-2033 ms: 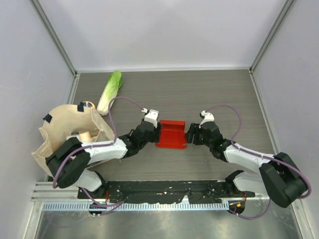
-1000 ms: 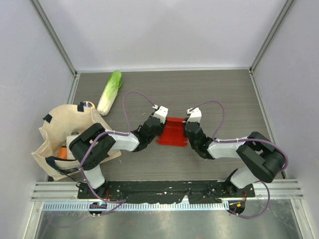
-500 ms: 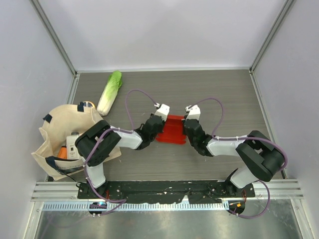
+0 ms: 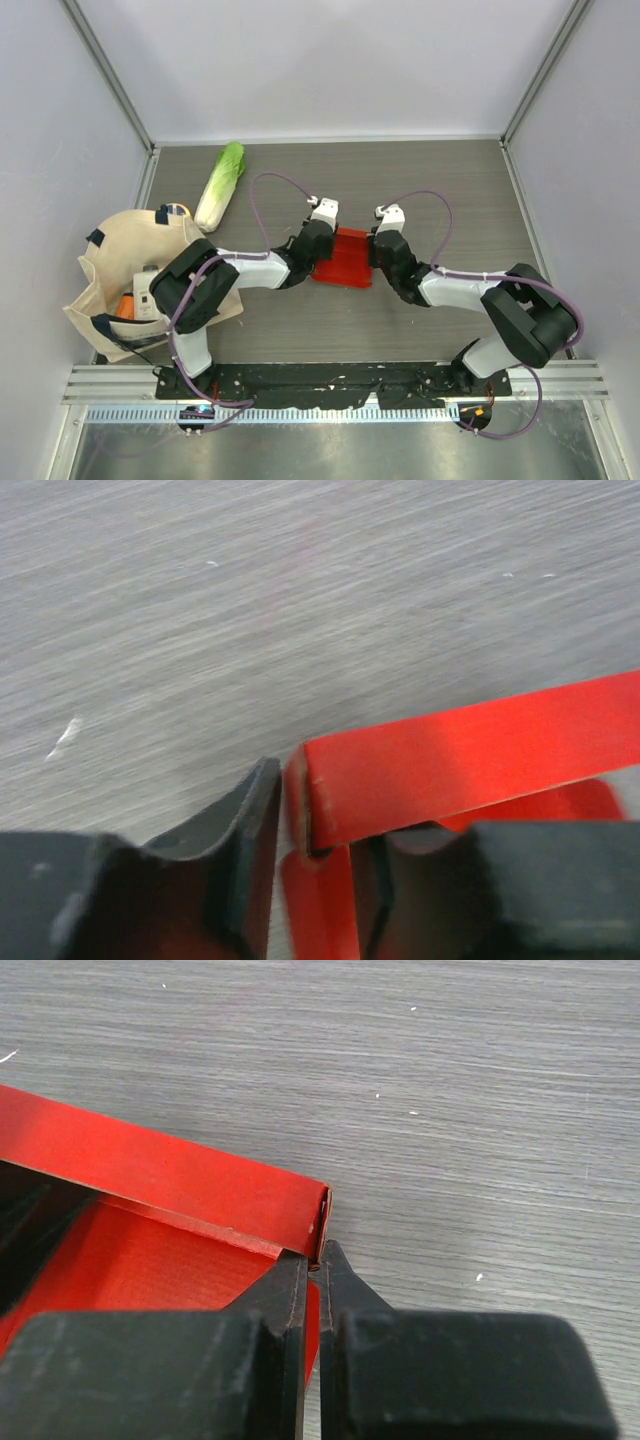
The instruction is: Fold the paper box
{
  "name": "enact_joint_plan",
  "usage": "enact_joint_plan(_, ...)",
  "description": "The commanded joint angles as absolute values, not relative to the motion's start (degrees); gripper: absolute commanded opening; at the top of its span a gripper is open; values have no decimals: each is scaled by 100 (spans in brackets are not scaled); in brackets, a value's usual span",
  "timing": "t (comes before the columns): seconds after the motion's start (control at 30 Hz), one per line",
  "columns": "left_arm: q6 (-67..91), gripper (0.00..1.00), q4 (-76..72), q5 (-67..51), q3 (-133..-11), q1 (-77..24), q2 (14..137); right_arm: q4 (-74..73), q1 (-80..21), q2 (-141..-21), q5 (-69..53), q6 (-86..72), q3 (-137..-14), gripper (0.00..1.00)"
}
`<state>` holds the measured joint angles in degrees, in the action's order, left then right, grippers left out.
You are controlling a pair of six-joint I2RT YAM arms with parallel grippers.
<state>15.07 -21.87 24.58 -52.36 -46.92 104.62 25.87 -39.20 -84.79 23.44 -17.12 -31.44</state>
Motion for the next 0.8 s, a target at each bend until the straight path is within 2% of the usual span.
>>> enact_joint_plan(0.0, 2083, 43, -2583, 1504, -5169, -4702, 10056, 2014, -3903, -8341, 2083, -1767, -3594, 1)
enact_joint_plan(0.17, 1890, 63, -3050, 256, -4317, -4448, 9178, 1740, -3621, -8411, 1785, -1758, -3665, 1)
enact_joint_plan(0.3, 1670, 60, -3058, 45, -3789, -4316, 8509, 1766, -3472, -8376, 1556, -1758, -3569, 1)
enact_joint_plan(0.43, 1240, 47, -2840, -456, -3612, -4175, 8236, 1802, -3366, -8350, 1398, -1767, -3533, 1)
enact_joint_plan(0.77, 563, 41, -2303, -572, -4376, -3929, 8833, 1872, -3331, -8376, 1204, -1731, -3524, 1)
